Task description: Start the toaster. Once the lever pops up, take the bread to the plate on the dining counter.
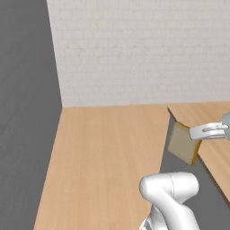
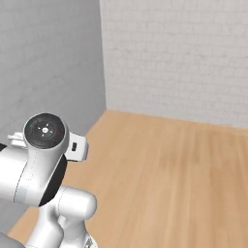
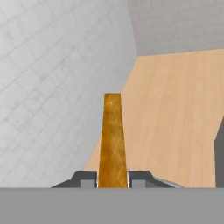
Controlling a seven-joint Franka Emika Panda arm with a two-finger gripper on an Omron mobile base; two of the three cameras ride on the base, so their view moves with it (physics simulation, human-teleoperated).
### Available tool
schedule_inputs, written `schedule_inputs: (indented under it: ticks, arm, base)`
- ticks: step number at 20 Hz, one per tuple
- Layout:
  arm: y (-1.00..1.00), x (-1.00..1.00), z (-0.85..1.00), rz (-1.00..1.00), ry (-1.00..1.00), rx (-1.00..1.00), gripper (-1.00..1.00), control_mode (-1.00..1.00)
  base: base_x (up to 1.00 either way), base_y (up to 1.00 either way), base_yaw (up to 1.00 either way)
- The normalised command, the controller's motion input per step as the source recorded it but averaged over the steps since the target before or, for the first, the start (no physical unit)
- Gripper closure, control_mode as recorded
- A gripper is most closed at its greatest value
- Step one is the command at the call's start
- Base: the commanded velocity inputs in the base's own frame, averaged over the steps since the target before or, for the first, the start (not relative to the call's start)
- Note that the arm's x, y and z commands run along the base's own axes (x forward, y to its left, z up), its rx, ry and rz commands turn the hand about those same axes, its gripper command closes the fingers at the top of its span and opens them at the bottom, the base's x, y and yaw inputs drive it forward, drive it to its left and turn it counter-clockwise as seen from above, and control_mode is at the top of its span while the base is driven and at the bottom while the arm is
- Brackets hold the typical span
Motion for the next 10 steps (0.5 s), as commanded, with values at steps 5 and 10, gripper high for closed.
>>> schedule_inputs:
  ticks: [5,10]
  arm:
    - [0.0,0.0,0.0,0.0,0.0,0.0,1.0,1.0]
    - [0.0,0.0,0.0,0.0,0.0,0.0,1.0,1.0]
  base:
    - [1.0,0.24,-0.13]
    - [1.0,0.28,-0.14]
